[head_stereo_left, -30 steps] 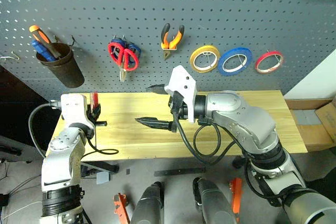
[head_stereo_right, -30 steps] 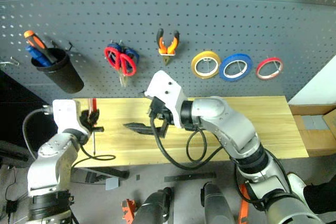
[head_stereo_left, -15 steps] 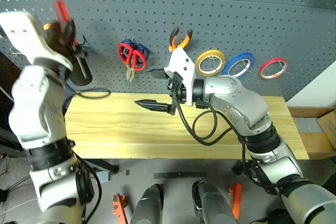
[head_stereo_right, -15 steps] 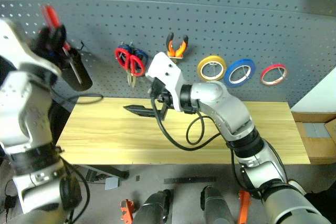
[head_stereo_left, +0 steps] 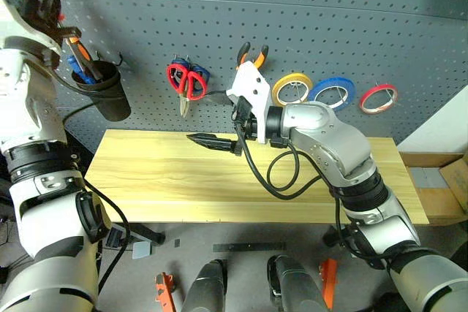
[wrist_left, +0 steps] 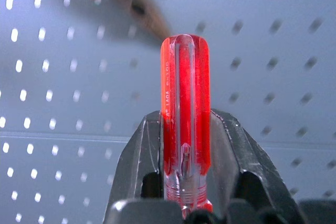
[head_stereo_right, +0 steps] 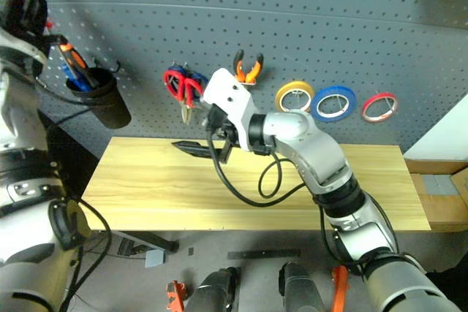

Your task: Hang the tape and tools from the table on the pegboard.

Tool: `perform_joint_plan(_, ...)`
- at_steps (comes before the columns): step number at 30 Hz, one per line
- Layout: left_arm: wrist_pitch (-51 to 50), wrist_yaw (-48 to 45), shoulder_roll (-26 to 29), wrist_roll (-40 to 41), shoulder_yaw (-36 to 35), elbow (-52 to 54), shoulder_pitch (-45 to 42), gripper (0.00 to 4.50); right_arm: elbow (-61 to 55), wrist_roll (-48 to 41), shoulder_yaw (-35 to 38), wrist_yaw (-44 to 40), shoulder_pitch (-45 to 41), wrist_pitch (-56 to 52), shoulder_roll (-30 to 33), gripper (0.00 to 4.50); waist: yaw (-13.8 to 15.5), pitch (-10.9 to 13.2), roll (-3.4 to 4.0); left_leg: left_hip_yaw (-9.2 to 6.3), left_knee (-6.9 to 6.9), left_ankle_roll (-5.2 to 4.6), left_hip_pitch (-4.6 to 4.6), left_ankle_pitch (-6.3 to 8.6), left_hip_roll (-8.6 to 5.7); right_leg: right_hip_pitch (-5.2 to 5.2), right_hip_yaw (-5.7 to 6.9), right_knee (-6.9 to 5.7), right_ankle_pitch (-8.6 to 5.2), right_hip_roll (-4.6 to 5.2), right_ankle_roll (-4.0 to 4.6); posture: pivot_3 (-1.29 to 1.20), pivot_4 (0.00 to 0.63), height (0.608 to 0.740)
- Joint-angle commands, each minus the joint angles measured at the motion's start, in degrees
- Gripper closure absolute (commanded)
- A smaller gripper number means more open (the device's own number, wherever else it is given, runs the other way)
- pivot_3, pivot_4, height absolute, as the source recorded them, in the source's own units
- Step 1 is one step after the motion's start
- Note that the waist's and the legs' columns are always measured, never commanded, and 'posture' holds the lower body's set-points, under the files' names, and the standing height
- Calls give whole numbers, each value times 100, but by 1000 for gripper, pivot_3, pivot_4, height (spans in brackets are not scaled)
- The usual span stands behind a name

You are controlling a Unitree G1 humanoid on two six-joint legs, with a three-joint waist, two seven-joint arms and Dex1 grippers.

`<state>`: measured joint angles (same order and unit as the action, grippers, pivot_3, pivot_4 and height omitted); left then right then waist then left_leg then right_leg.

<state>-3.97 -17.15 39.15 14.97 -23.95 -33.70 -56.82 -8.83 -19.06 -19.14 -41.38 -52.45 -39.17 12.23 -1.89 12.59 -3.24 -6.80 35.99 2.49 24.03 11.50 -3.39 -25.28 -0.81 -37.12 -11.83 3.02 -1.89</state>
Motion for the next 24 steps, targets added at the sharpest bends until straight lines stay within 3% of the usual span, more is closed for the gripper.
perform_joint_plan(1,894,15,-38,-256,183,-406,-286,3646,-290,-175,306,10,-173,232,-198,0,0,-23,-7,0,0,0,0,0,0,0,0,0,0,0,0,-17,103,740)
perform_joint_plan(11,1381,268,-254,-318,261,-557,-1,3646,-421,-258,524,141,-269,260,-418,0,-36,-68,-14,1,6,-2,-1,1,1,-1,-4,-11,4,1,1,-29,102,740)
perform_joint_plan(21,1222,523,-459,-200,261,347,515,322,-117,45,564,577,-356,201,-453,0,-119,-162,-17,1,12,-4,-9,2,0,-1,-8,-36,4,3,1,-25,92,740)
perform_joint_plan(22,1210,548,-473,-203,265,463,560,55,-86,72,589,637,-370,196,-468,0,-120,-171,-19,4,13,-4,-12,2,-1,-2,-11,-42,4,3,1,-27,91,740)
perform_joint_plan(24,1149,616,-506,-189,254,700,631,55,-72,76,631,703,-384,191,-480,0,-131,-194,-19,6,14,-6,-17,3,0,-2,-14,-50,4,3,1,-31,88,740)
